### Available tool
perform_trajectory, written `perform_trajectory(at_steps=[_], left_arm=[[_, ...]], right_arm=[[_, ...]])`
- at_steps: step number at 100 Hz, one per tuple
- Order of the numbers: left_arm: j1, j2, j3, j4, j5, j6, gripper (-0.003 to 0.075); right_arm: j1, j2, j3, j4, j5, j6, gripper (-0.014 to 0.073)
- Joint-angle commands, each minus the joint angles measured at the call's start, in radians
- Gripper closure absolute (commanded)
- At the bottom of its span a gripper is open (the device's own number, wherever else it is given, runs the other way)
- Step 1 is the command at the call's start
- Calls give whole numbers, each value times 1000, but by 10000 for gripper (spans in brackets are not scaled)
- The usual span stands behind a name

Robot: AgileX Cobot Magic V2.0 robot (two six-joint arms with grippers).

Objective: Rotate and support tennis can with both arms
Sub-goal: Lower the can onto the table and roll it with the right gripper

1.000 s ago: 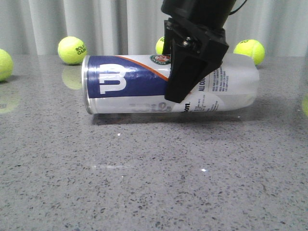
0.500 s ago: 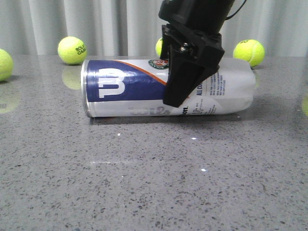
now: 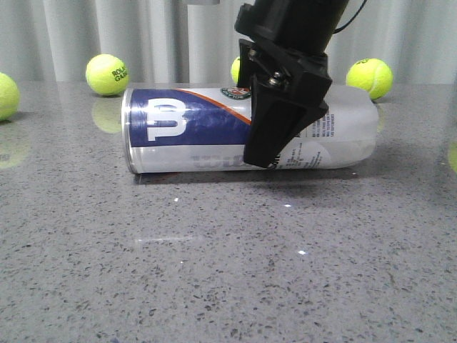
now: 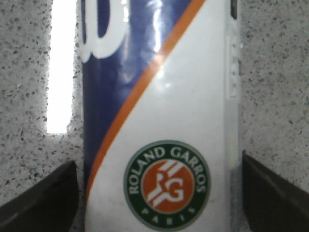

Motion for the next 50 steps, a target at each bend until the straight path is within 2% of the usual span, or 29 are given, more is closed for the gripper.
perform_trajectory(at_steps=[1, 29, 39, 50], left_arm=[[-5, -40, 46, -11, -82, -9, 741], [-5, -40, 46, -11, -82, -9, 741], [-5, -40, 46, -11, -82, -9, 741], [-5, -40, 46, -11, -82, -9, 741]], right_arm=[[-1, -67, -26, 13, -24, -4, -54], [-1, -147, -26, 13, -23, 10, -54], [-1, -177, -26, 6, -40, 98, -53], [-1, -203, -26, -41, -67, 282, -27]])
